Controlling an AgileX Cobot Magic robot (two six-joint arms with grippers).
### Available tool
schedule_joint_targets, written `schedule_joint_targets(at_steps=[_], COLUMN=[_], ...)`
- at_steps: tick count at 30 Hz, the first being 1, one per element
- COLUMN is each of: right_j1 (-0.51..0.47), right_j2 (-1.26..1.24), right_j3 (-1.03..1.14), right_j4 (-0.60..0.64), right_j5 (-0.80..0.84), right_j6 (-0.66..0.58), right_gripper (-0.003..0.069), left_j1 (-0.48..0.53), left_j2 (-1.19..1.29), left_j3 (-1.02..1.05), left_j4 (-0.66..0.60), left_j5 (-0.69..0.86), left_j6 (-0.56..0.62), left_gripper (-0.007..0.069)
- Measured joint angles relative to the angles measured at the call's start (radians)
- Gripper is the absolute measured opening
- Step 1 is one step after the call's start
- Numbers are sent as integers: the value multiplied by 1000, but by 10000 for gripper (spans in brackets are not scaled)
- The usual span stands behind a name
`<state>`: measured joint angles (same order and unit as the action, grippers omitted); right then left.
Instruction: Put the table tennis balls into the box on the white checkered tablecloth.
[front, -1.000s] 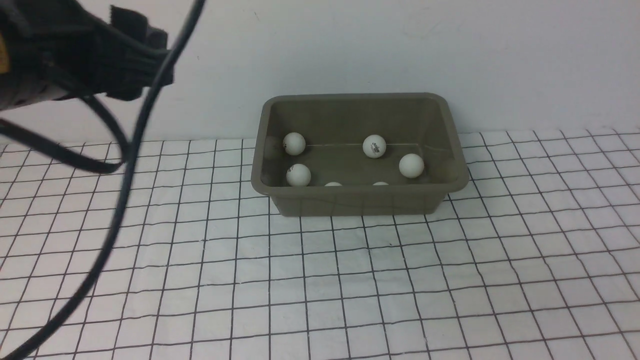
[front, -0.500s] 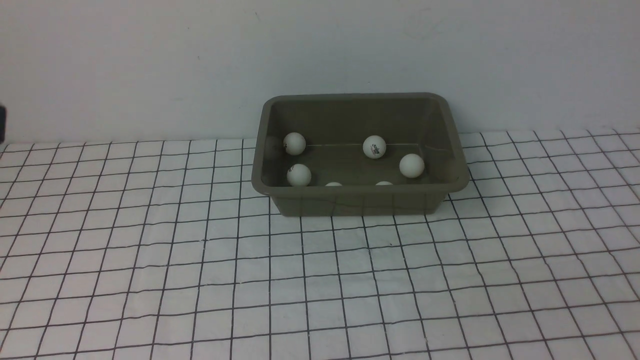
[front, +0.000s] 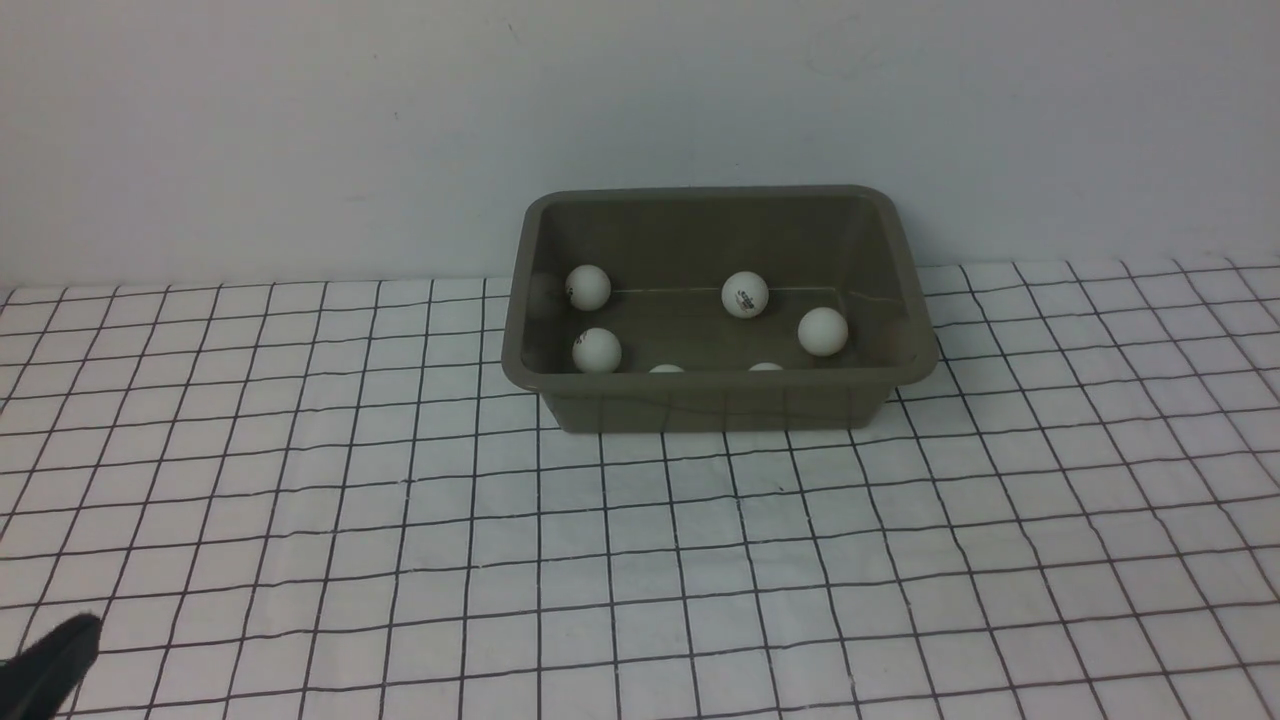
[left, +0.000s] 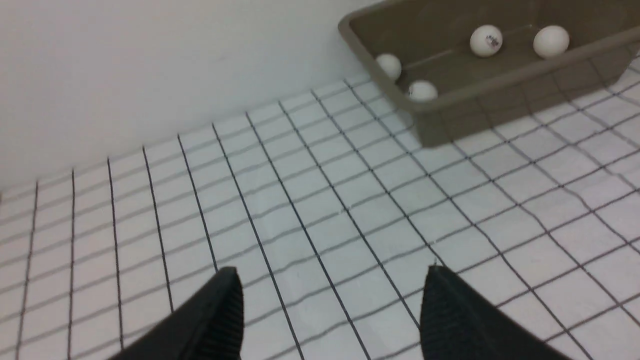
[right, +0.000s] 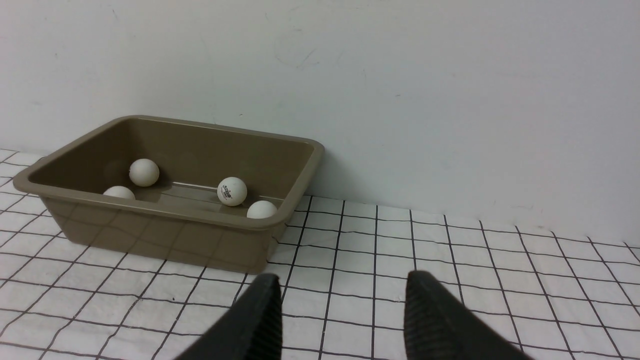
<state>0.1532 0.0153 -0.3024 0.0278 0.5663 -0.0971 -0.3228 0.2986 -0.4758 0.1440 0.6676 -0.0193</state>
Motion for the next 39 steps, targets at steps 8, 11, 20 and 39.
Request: schedule_joint_targets(at_steps=[8,11,20,39], right_j1=[0,0,0,0], right_j2=[0,0,0,0], right_j3=[0,0,0,0], right_j4=[0,0,1,1], right_j5=[0,0,0,0], right_j6=[0,0,0,0], right_gripper=[316,316,316,316], left_j1=[170,245,375,380], left_j2=[-167,-203,-299,-310], left_j3=[174,207,345,490], left_j4=[-64,-69,-99,-144], left_j5=[-46,-66,-147,-226], left_j6=[-4,-4,-3,19], left_gripper=[429,429,429,429])
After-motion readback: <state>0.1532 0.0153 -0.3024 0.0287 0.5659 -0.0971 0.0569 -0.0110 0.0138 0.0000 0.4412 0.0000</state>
